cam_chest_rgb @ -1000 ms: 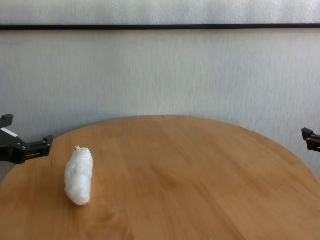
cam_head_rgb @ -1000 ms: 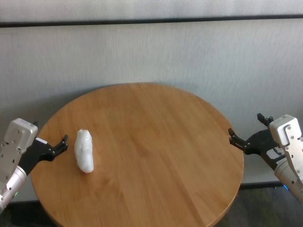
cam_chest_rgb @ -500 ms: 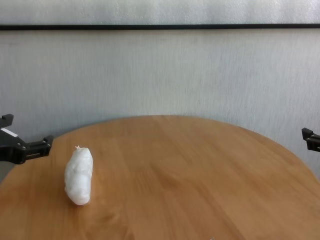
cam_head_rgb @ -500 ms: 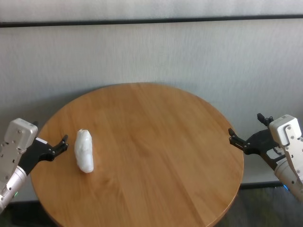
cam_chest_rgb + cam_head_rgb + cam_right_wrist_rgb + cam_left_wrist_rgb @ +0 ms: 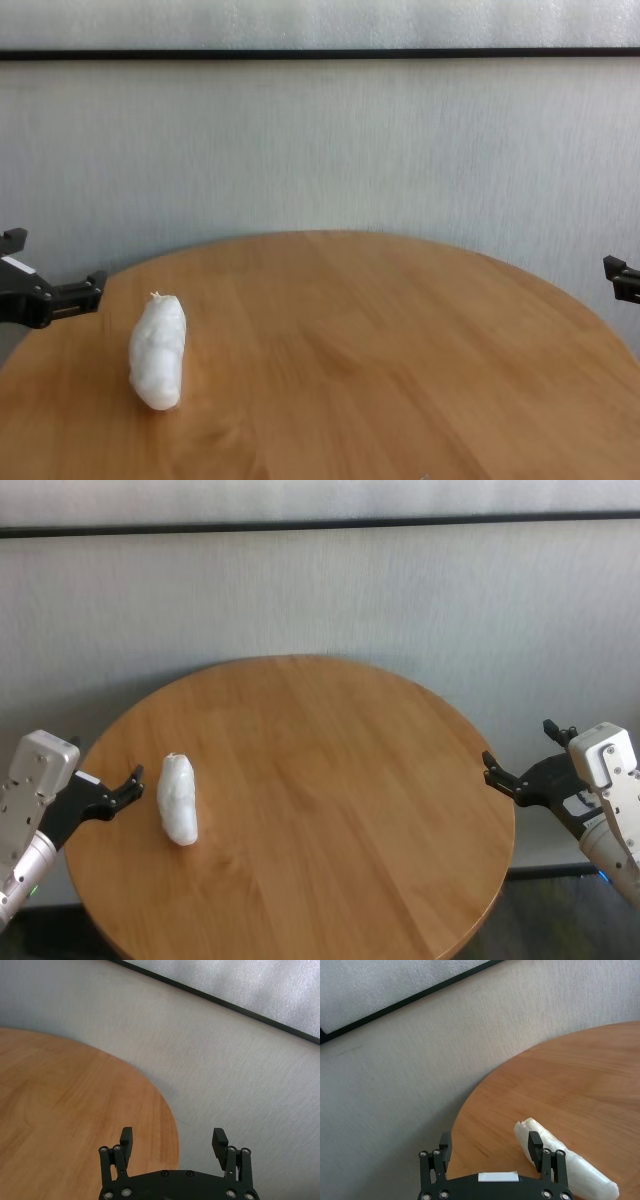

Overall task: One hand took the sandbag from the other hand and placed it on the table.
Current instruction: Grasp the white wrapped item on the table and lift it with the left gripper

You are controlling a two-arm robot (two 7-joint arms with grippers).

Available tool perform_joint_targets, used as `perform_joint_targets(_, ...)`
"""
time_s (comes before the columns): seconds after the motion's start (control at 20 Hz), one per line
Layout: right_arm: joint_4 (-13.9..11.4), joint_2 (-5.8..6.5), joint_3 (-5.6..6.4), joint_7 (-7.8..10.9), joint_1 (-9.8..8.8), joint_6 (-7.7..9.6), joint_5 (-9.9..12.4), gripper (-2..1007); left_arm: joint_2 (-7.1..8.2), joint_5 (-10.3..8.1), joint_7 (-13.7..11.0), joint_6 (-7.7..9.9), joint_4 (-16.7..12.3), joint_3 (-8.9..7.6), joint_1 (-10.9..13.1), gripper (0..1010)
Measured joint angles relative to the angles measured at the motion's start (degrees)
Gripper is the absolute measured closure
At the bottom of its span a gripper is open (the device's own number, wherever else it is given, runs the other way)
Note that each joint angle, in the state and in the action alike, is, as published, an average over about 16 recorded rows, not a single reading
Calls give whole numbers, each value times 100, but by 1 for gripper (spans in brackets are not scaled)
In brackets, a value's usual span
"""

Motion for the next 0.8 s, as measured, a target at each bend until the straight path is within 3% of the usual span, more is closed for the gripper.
perform_joint_targets(0.8,0,0,0,0,0,0,0,4,0,0,0,0,0,0,0,10)
